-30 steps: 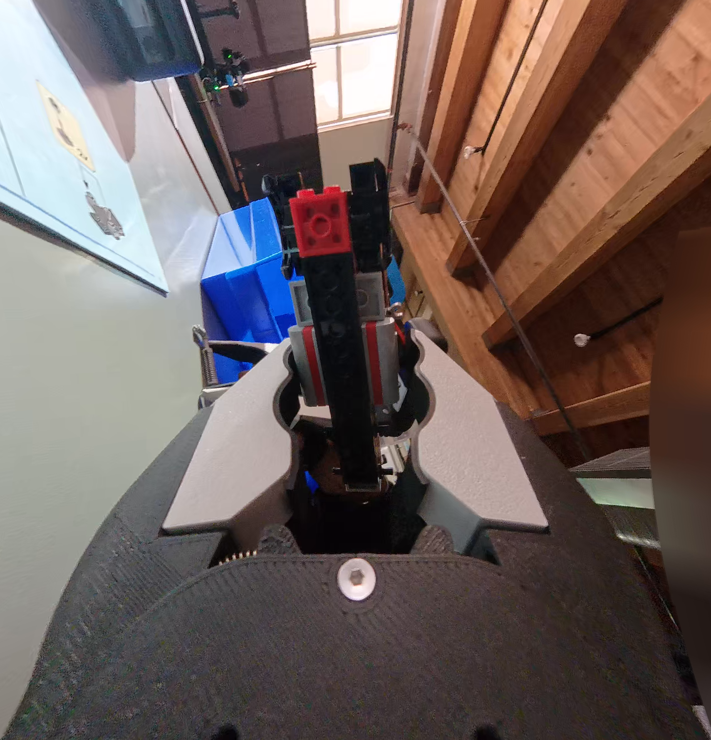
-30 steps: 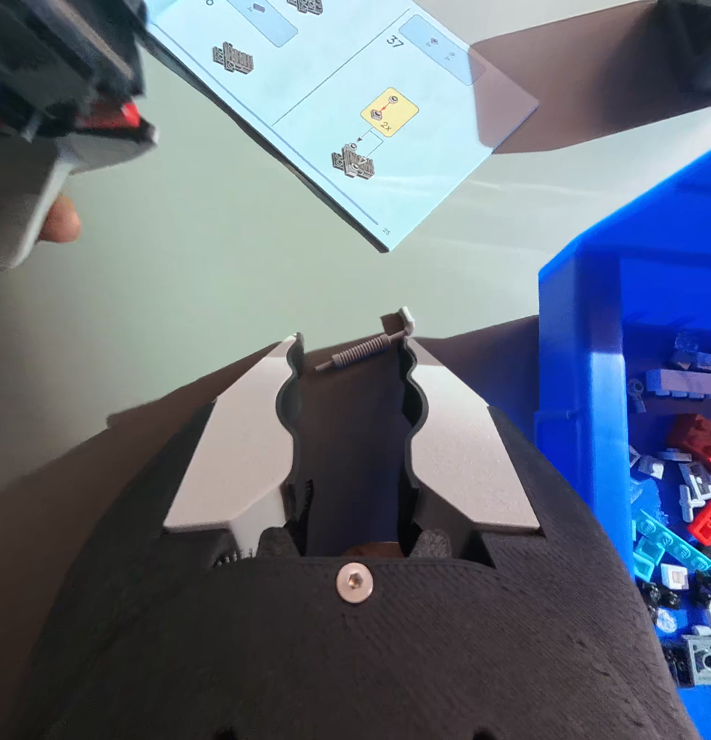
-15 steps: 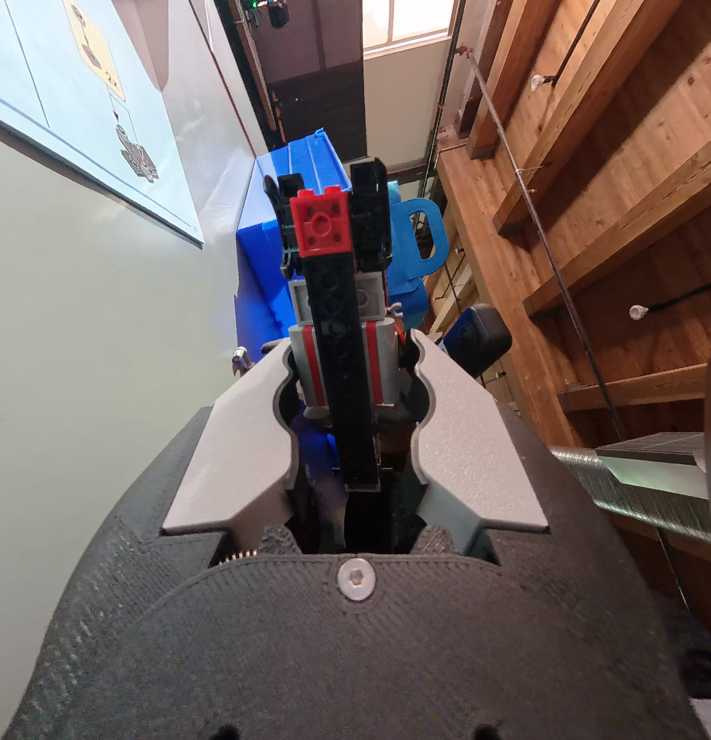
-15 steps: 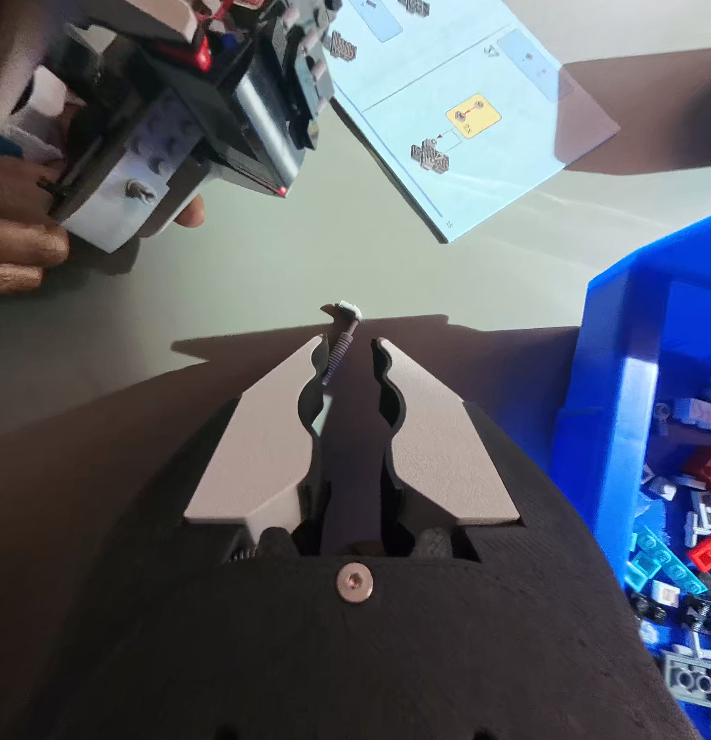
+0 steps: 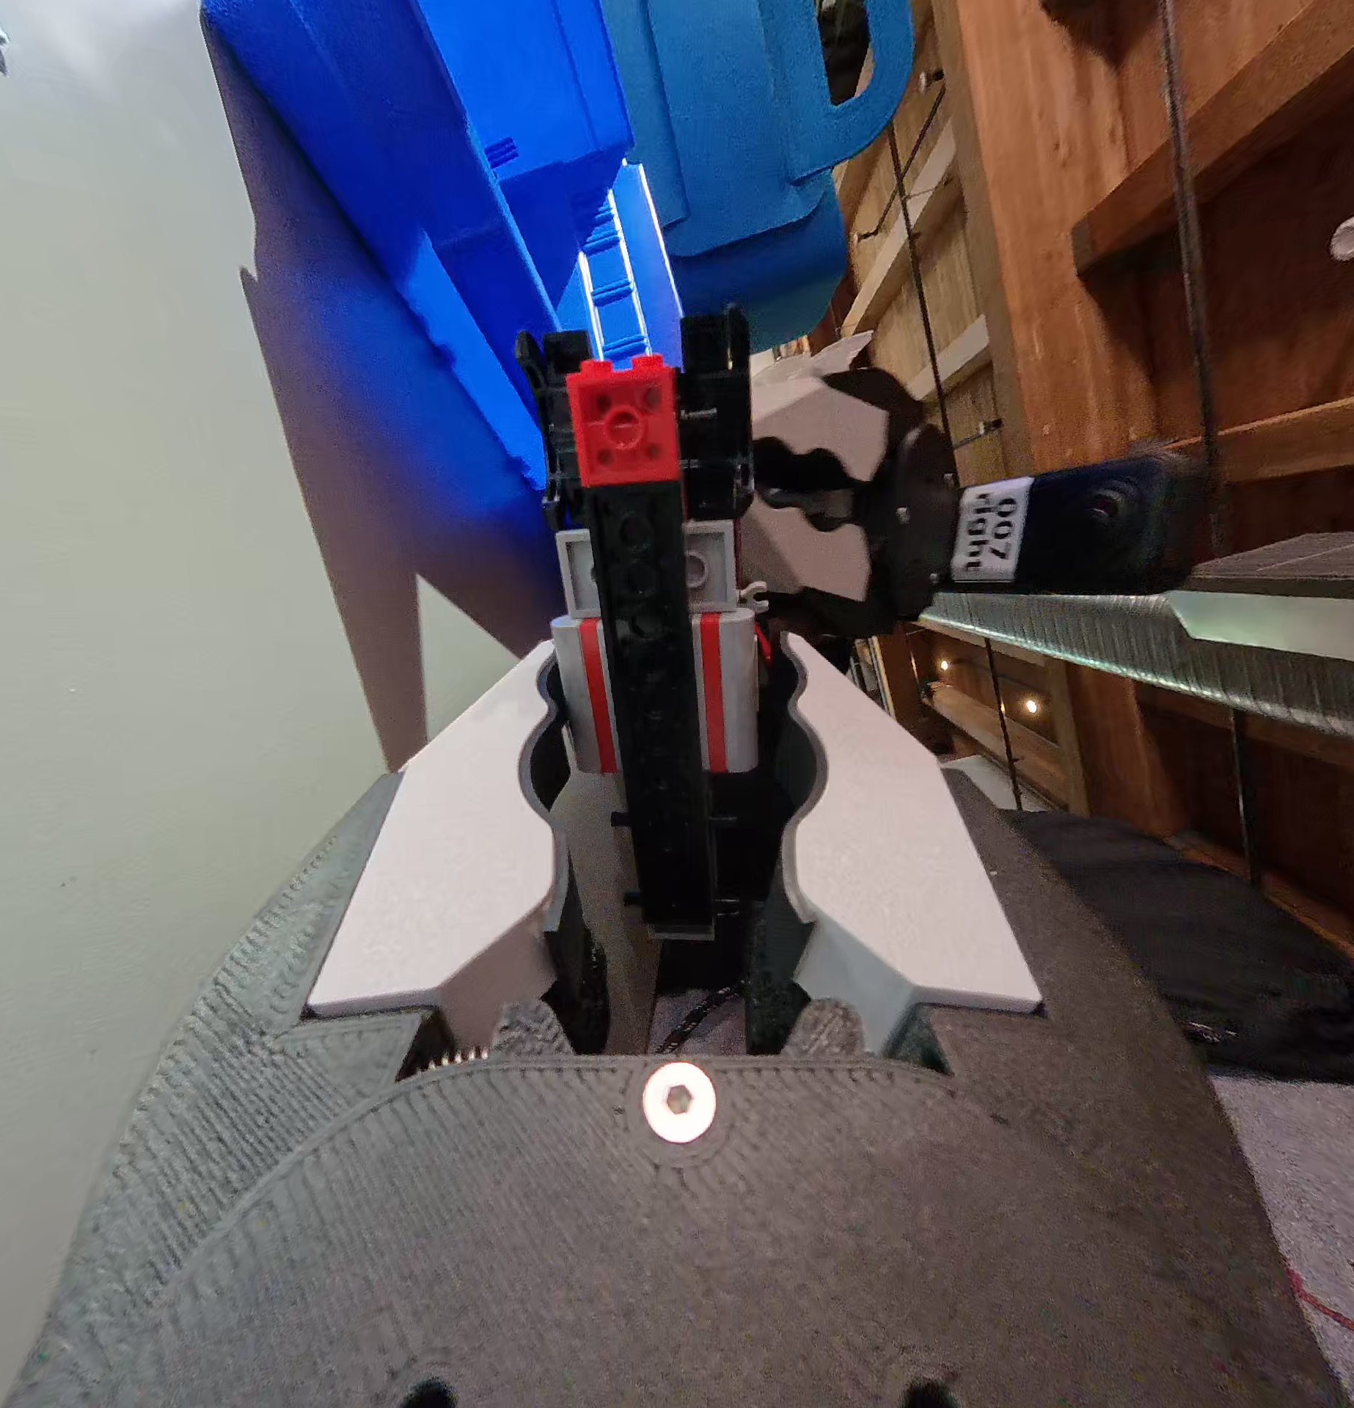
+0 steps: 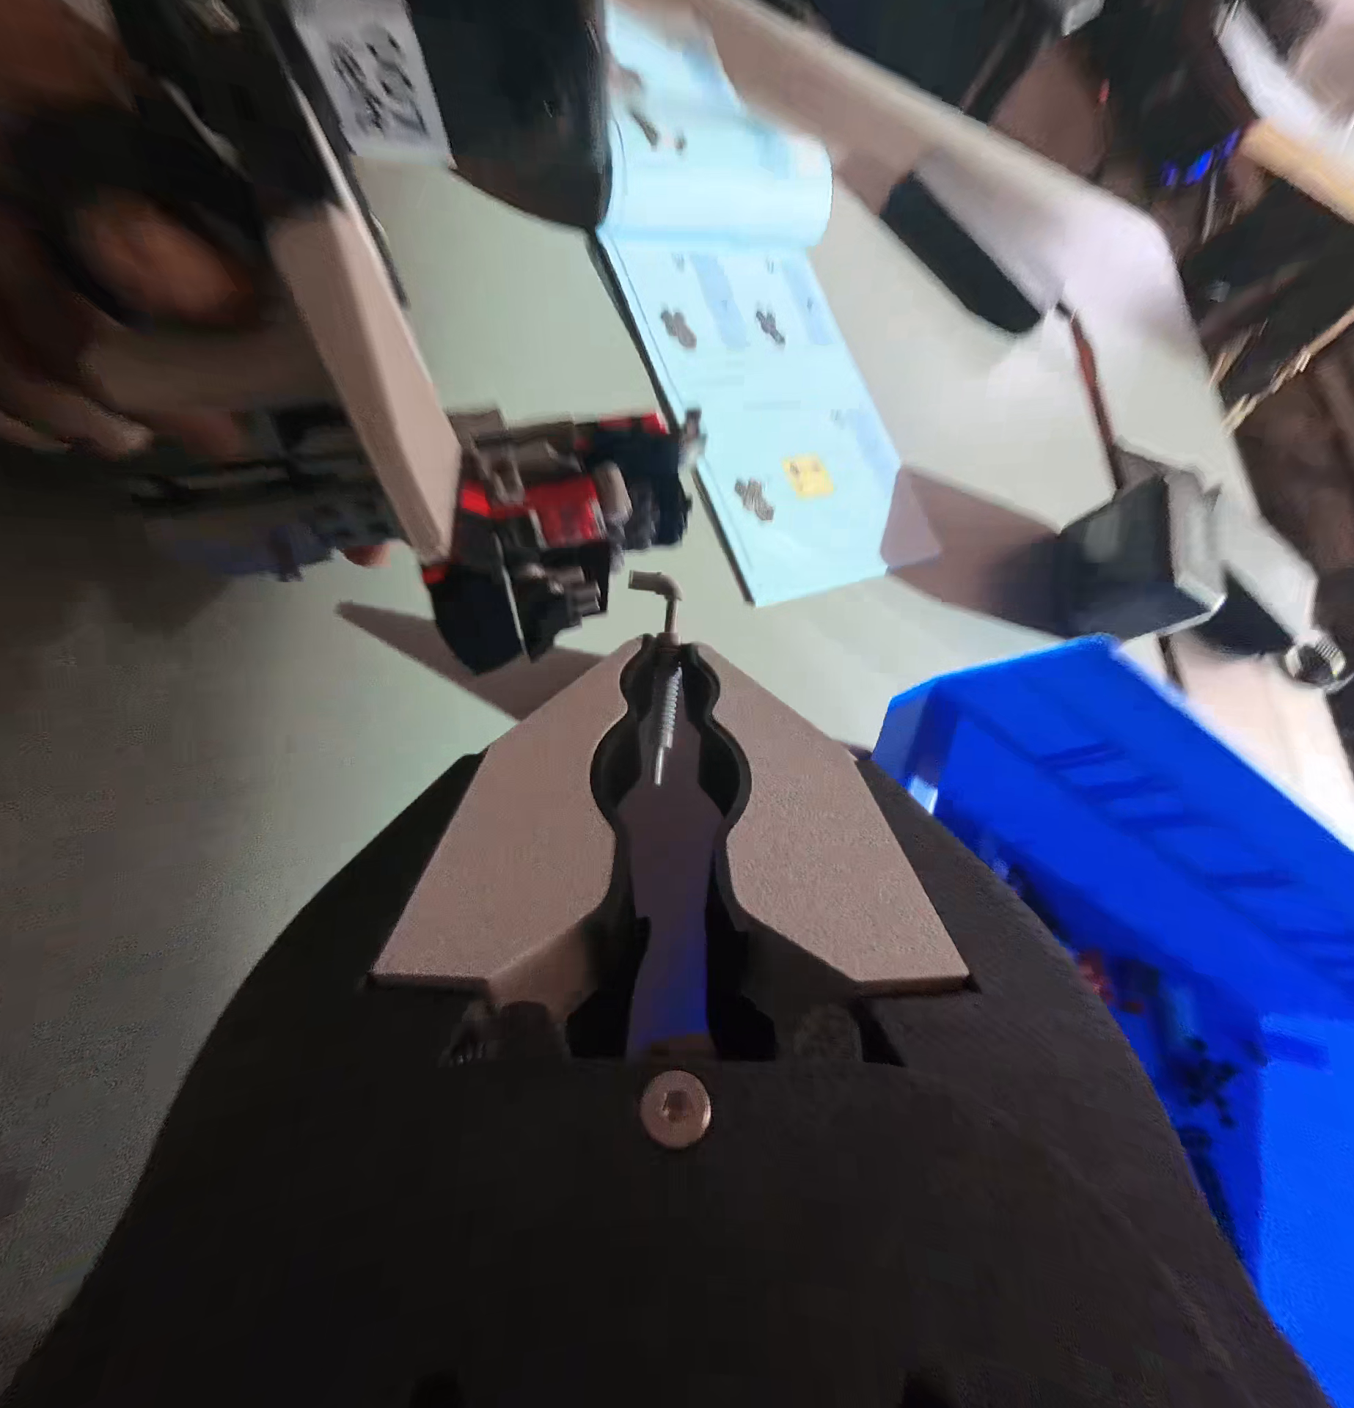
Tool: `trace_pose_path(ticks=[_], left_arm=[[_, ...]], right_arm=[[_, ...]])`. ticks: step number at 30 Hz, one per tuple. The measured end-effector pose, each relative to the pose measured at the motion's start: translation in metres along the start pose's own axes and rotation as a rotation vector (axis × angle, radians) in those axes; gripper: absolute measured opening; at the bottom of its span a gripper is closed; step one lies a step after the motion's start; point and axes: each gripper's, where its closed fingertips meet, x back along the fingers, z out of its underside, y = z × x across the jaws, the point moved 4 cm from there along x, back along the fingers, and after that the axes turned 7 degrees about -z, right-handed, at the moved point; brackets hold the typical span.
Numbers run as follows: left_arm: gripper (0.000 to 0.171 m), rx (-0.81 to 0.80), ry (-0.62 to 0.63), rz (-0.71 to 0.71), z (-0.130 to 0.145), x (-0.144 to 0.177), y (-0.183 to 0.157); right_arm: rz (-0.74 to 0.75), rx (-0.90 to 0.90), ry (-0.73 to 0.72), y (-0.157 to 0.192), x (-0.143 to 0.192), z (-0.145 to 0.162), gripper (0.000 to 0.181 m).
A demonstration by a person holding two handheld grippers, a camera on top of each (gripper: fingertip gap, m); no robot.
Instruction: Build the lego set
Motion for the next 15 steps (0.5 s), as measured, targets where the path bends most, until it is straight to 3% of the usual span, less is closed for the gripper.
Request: trace_pose_path(ticks=[7,15], left_arm=[[0.054,-0.057,0.036,-0.080,0.003,-0.005,0.006],[0.054,-0.083,0.057,-0.112,0.004,-0.007,0.009]], right_arm=[[-0.057,0.153,-0.089,0.023,0.016,-0.033,0.008],[-0.062,0.209,0.001,0.030,0.000,-0.027,0.008]])
